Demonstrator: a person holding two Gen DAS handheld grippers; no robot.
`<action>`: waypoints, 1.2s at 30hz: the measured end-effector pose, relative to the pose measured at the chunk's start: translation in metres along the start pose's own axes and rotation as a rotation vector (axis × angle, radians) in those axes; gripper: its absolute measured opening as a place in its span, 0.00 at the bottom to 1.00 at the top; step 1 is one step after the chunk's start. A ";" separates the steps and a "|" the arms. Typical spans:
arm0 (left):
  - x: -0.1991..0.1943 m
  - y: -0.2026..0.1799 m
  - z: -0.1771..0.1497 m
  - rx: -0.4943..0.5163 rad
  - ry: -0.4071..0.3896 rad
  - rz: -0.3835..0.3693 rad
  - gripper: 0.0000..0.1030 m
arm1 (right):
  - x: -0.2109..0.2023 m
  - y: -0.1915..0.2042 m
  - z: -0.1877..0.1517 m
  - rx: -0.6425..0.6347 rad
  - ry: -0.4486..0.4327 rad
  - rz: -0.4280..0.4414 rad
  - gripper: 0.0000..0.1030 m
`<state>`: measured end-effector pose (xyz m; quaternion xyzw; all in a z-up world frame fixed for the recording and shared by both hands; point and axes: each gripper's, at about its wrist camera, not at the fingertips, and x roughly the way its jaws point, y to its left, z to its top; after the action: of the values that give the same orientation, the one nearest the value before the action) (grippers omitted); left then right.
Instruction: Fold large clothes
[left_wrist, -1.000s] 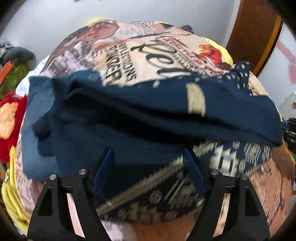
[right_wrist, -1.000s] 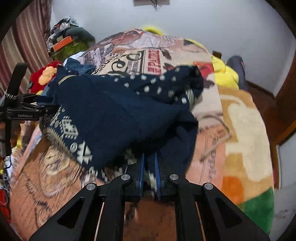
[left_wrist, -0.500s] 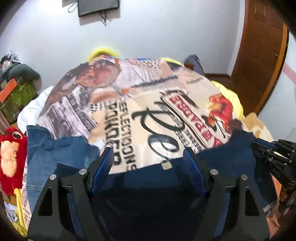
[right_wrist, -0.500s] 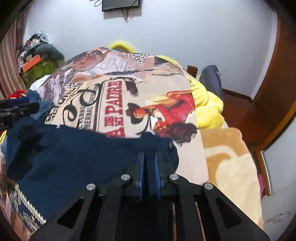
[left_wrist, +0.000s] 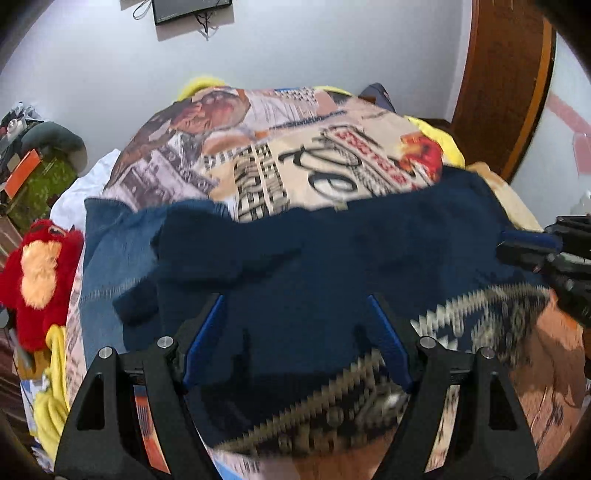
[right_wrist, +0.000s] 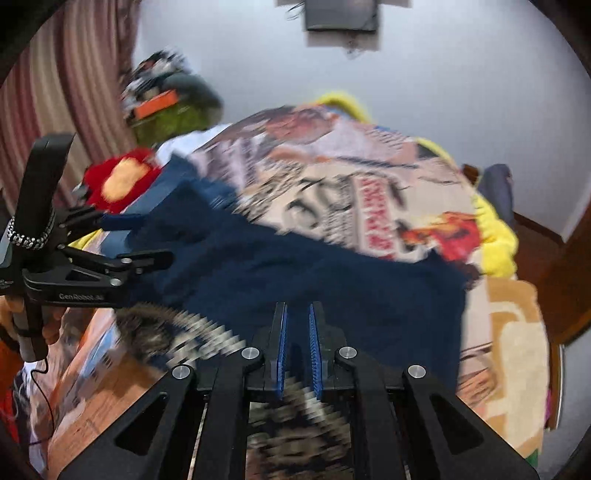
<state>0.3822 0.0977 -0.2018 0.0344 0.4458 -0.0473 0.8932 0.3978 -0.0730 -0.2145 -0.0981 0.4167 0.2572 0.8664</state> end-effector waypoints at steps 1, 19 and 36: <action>-0.002 -0.002 -0.007 -0.004 0.006 -0.005 0.75 | 0.004 0.007 -0.004 -0.004 0.018 0.012 0.07; 0.032 -0.014 -0.073 0.014 0.068 0.070 0.85 | 0.036 -0.039 -0.064 0.086 0.171 -0.221 1.00; -0.004 0.061 -0.118 -0.224 0.096 0.195 0.91 | -0.020 -0.099 -0.108 0.255 0.169 -0.245 1.00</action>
<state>0.2927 0.1709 -0.2682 -0.0202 0.4848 0.0913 0.8696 0.3674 -0.2059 -0.2714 -0.0589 0.5021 0.0858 0.8585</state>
